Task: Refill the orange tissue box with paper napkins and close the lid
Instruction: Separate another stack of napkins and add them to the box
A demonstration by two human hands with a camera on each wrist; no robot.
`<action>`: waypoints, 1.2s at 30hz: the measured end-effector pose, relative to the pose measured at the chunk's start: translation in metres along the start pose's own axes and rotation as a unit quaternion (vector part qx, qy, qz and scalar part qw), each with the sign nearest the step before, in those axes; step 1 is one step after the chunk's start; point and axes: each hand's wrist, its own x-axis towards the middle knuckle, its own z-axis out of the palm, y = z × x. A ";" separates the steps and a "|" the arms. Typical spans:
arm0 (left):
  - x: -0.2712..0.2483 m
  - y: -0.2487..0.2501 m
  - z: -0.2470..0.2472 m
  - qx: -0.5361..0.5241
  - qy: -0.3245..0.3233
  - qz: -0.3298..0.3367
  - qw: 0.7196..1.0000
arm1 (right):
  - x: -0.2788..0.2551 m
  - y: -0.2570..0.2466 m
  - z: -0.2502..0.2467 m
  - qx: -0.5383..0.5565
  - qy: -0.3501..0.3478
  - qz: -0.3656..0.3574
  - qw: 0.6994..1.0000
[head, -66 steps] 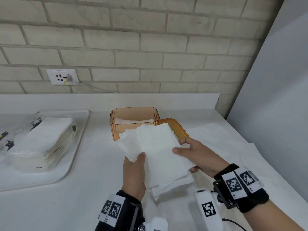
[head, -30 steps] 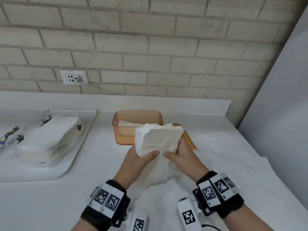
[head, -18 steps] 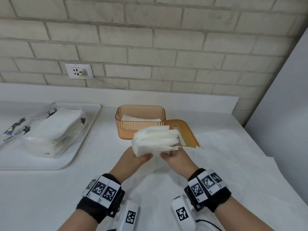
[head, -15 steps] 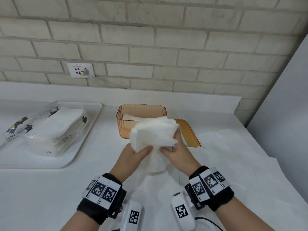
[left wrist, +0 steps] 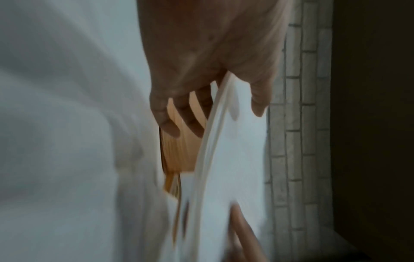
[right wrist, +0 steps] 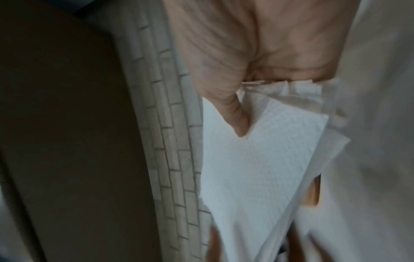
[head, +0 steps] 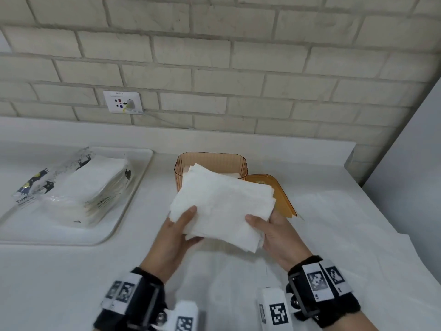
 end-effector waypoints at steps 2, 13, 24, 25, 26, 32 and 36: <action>0.007 0.015 -0.018 0.102 -0.037 0.005 0.994 | 0.002 -0.008 -0.006 -0.088 0.015 -0.025 0.996; 0.029 0.021 -0.039 0.384 -0.124 -0.032 0.914 | 0.006 -0.005 -0.008 -0.300 -0.017 0.018 0.954; 0.031 0.020 -0.045 0.444 -0.121 0.078 0.884 | 0.011 0.010 -0.004 -0.311 0.036 -0.001 0.950; 0.030 0.019 -0.046 0.460 -0.139 0.054 0.876 | 0.012 0.014 -0.004 -0.324 0.031 0.011 0.945; 0.029 0.017 -0.048 0.471 -0.157 0.027 0.867 | 0.012 0.018 -0.004 -0.344 0.026 0.018 0.938; 0.030 0.056 -0.044 0.386 -0.213 -0.021 0.897 | 0.011 -0.022 0.012 -0.356 0.048 -0.053 0.932; 0.032 0.072 -0.023 0.379 -0.251 0.019 0.891 | 0.003 -0.055 0.039 -0.383 0.014 -0.138 0.913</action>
